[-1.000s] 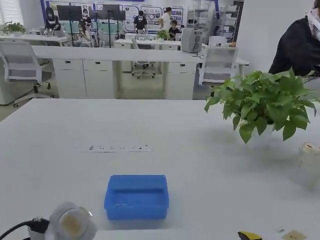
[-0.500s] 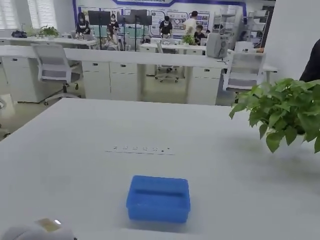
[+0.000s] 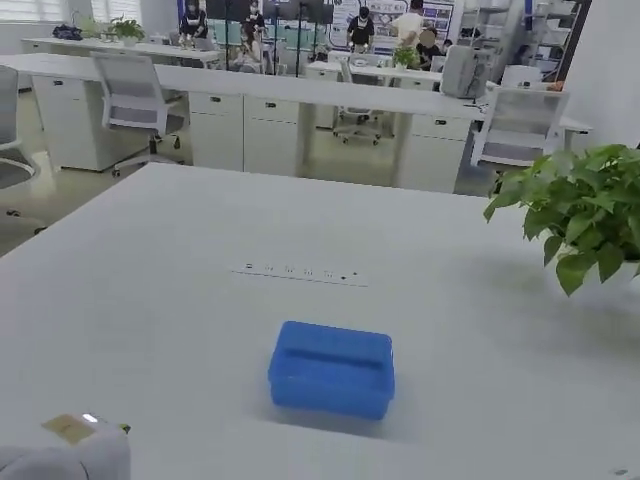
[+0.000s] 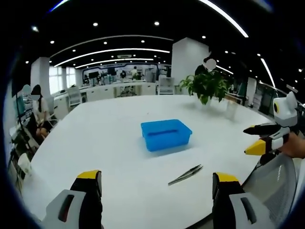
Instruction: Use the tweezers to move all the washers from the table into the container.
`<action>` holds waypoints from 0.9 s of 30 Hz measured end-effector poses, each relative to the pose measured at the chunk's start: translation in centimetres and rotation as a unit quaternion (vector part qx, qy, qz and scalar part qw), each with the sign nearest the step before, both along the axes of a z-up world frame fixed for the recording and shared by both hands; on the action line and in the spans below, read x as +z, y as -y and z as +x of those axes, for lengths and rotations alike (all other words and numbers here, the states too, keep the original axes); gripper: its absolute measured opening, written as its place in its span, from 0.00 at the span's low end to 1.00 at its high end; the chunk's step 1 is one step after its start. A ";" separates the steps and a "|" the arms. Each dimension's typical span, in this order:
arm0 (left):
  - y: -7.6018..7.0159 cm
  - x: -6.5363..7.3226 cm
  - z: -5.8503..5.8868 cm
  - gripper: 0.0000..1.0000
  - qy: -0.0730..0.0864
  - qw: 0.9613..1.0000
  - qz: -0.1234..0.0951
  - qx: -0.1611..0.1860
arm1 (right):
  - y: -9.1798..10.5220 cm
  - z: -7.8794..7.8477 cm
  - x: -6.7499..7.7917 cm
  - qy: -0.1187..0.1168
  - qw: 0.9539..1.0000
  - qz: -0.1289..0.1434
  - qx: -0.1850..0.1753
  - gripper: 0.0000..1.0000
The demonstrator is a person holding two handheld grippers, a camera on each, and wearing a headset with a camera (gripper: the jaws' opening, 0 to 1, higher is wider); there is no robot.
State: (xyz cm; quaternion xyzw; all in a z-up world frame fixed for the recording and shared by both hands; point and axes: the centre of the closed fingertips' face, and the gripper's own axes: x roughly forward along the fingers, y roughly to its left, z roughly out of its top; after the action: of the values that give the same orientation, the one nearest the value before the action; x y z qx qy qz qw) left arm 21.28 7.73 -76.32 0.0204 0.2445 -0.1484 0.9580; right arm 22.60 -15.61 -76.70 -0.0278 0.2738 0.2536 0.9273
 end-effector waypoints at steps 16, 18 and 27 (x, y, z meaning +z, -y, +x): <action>-2.3 0.2 0.5 0.95 0.019 0.999 0.012 0.050 | 0.3 0.0 -0.8 -0.015 1.000 -0.020 -0.006 0.95; -2.5 -0.2 0.5 0.95 0.010 0.998 0.020 0.055 | 0.4 0.1 -0.8 -0.014 1.000 -0.018 -0.008 0.95; -2.1 -1.0 0.4 0.96 -0.004 0.998 0.057 0.037 | 0.6 0.1 -1.0 -0.016 0.999 -0.030 -0.010 0.94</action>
State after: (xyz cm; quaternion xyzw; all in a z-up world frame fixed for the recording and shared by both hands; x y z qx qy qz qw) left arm 21.65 9.80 -77.35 0.0648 0.2567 -0.0986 0.9593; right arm 22.72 -16.22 -77.72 -0.0482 0.2964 0.2361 0.9242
